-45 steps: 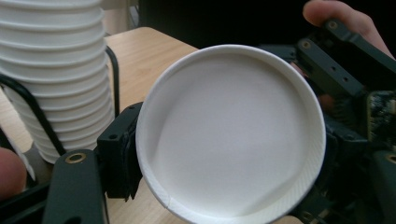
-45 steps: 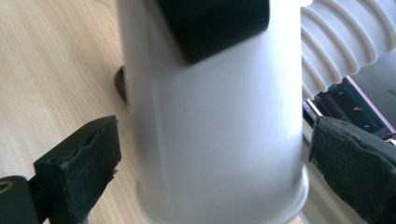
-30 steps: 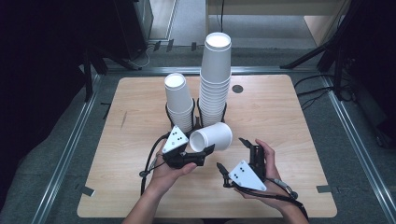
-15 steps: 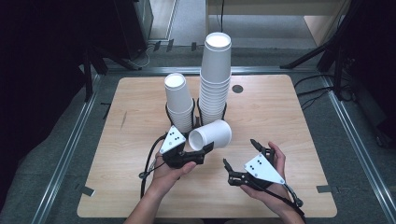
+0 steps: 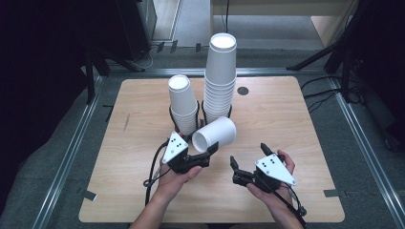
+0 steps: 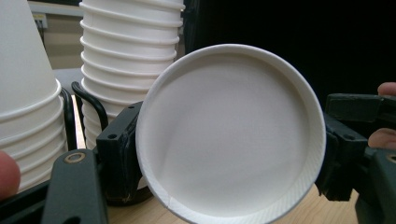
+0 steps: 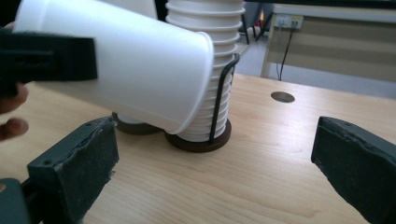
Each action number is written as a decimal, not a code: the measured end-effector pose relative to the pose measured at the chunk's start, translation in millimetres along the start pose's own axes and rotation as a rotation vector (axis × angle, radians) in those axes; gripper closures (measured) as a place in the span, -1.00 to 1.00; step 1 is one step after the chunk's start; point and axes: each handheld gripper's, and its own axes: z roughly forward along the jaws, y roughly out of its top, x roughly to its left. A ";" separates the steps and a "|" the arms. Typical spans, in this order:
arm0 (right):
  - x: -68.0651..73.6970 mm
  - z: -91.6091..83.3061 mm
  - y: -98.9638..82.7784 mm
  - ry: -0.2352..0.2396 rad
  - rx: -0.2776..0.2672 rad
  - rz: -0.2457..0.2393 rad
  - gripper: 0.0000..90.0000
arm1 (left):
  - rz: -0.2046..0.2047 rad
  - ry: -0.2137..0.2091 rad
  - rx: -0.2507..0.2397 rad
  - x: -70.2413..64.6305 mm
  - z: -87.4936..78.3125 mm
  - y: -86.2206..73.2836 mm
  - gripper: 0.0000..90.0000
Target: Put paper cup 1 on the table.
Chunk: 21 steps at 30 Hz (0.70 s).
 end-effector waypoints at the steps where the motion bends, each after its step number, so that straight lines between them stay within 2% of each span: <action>1: -1.3 0.4 0.5 -0.002 0.004 0.031 -0.98 | 0.002 0.000 -0.003 -0.3 -0.1 -0.1 -0.46; 6: -3.1 0.3 5.1 0.014 0.008 0.105 -0.98 | -0.002 0.000 -0.025 -0.7 -0.9 -1.3 -0.46; 10: -1.3 0.8 11.2 0.039 0.024 0.191 -0.95 | 0.001 -0.008 -0.047 -1.7 -0.9 -4.2 -0.46; 14: 4.5 1.8 17.6 0.058 0.030 0.294 -0.93 | 0.012 -0.017 -0.070 -4.6 -0.9 -6.8 -0.46; 17: 8.3 2.8 17.5 0.077 0.020 0.380 -0.92 | 0.013 -0.011 -0.080 -5.6 -0.9 -8.2 -0.46; 19: 10.1 4.7 16.2 0.077 0.015 0.412 -0.92 | 0.016 -0.006 -0.085 -5.6 -0.9 -9.1 -0.46; 21: 10.8 7.3 15.2 0.082 0.019 0.475 -0.92 | 0.022 0.002 -0.087 -5.3 -1.0 -9.8 -0.46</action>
